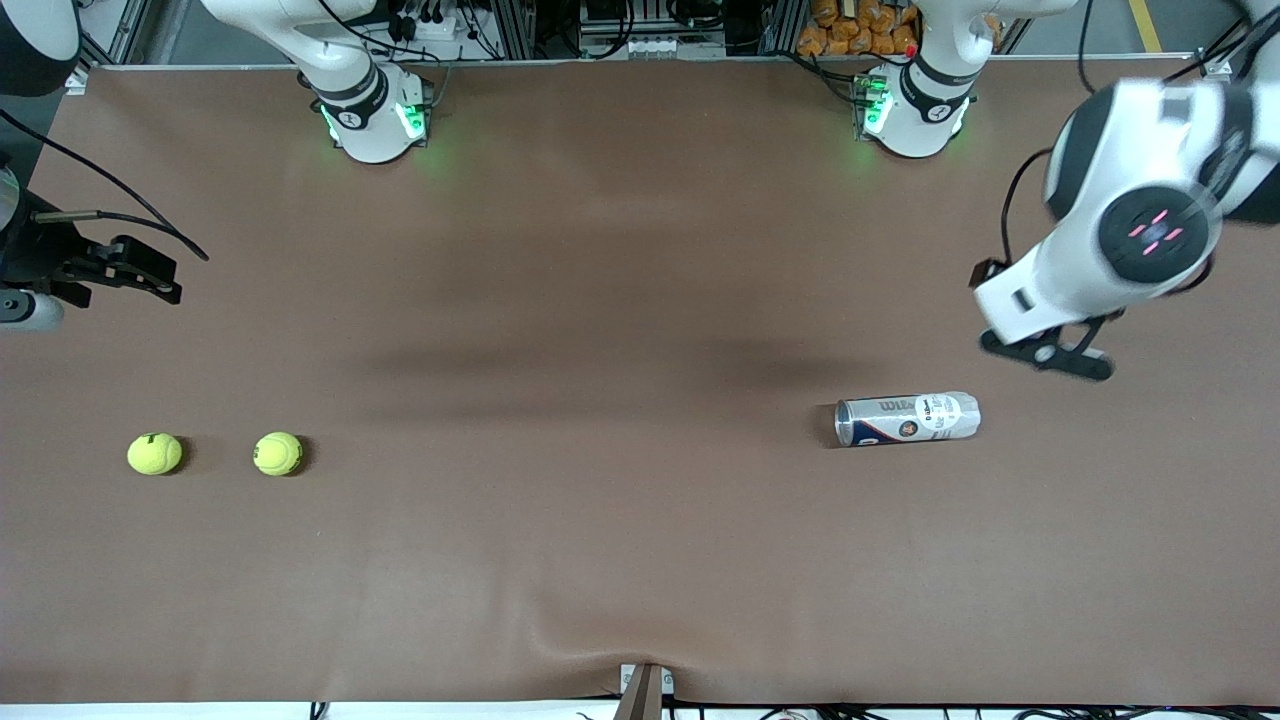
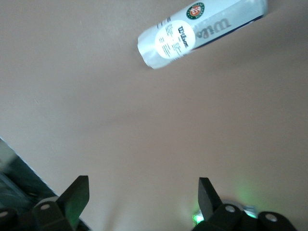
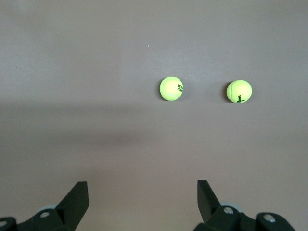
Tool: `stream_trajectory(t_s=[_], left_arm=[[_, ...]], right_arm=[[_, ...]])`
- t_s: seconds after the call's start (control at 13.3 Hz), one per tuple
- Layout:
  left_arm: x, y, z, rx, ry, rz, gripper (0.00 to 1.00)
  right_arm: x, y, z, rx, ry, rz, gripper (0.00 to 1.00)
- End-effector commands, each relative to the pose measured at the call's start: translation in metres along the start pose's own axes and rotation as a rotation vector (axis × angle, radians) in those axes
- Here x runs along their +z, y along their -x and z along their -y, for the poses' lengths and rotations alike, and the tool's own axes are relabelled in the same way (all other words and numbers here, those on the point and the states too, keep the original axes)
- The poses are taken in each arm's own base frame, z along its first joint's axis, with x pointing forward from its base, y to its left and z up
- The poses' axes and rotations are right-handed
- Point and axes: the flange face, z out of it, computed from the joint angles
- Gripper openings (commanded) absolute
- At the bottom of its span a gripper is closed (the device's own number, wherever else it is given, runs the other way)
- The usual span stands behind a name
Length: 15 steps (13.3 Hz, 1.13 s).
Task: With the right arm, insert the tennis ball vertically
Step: 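Reach the left gripper to the tube while the right gripper reaches a ball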
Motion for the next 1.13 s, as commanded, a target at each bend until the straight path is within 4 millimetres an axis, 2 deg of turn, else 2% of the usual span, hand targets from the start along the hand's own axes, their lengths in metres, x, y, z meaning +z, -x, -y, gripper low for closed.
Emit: stream_trajectory(t_s=[0.0,0.08,0.38,0.53,0.75,0.98,1.05], left_arm=[[0.039,-0.041,-0.008,0.148,-0.061,0.045,1.00],[0.055,-0.056,-0.017,0.212,-0.073,0.060,1.00],[0.115,-0.103,-0.024,0.521,-0.151,0.072,1.00],[0.135,-0.118,-0.027,0.607,-0.218,0.086,1.00],[0.162,-0.138,-0.055,0.688,-0.290,0.122,1.00],[0.184,-0.147,-0.062,0.702,-0.289,0.125,1.00],[0.191,-0.149,-0.063,0.713,-0.299,0.129,1.00]], right_arm=[[-0.001,0.001,-0.015,0.038,-0.012,0.005,1.00],[-0.001,0.002,-0.022,0.049,-0.005,0.007,1.00],[0.005,-0.001,-0.033,0.075,-0.041,0.005,1.00],[0.025,-0.018,-0.034,0.080,-0.028,-0.003,1.00],[0.072,-0.042,-0.046,0.094,-0.019,0.030,1.00],[0.136,-0.073,-0.081,0.157,-0.036,0.031,1.00],[0.150,-0.080,-0.091,0.166,-0.048,0.011,1.00]])
